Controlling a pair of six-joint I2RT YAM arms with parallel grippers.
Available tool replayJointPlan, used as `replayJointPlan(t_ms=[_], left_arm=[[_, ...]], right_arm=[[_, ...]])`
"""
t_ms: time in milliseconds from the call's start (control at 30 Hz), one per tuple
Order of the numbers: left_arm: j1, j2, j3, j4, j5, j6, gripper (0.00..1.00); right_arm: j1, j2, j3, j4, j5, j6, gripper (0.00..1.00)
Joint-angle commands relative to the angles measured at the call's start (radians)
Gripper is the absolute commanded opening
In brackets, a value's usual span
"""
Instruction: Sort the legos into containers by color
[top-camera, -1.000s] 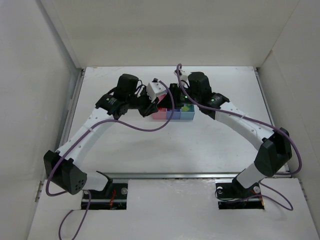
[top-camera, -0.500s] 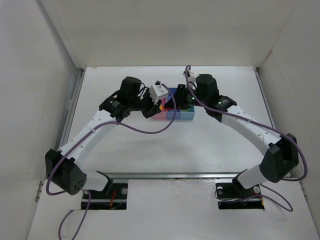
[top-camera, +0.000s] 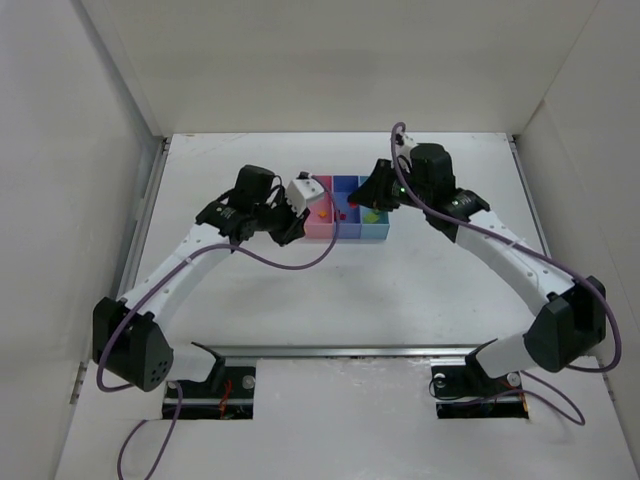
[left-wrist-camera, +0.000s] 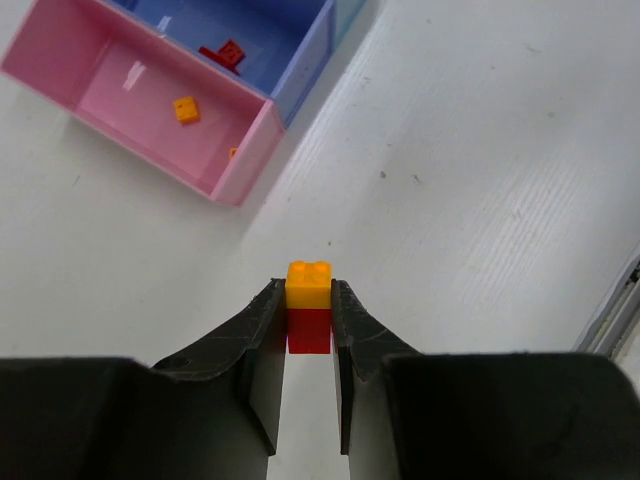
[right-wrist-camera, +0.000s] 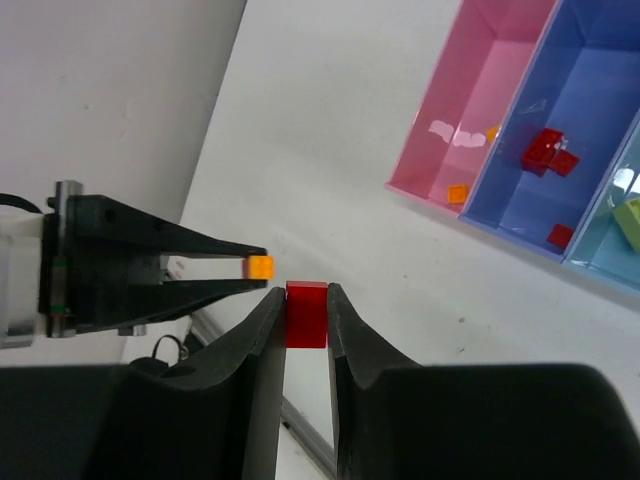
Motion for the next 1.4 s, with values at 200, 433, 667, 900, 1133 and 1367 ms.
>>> replayJointPlan(t_ms=[200, 433, 667, 900, 1133, 1367], left_arm=[[0.082, -0.101, -0.075, 0.007, -0.022, -0.061, 0.0], [0.109, -0.141, -0.113, 0.029, -0.116, -0.084, 0.0], [0.109, -0.141, -0.104, 0.05, -0.189, -0.084, 0.0], [0.109, -0.118, -0.126, 0.078, -0.198, -0.084, 0.0], [0.109, -0.087, -0.116, 0.098, -0.189, -0.084, 0.0], [0.109, -0.087, -0.116, 0.107, -0.189, -0.084, 0.0]], right_arm=[[0.033, 0.127, 0.17, -0.08, 0.119, -0.094, 0.0], [0.033, 0.138, 0.17, -0.099, 0.128, -0.146, 0.0], [0.033, 0.218, 0.179, -0.136, 0.171, -0.206, 0.0], [0.033, 0.336, 0.288, -0.127, 0.293, -0.215, 0.0], [0.033, 0.41, 0.346, -0.149, 0.304, -0.224, 0.0], [0.033, 0.345, 0.299, -0.086, 0.313, -0.234, 0.0]])
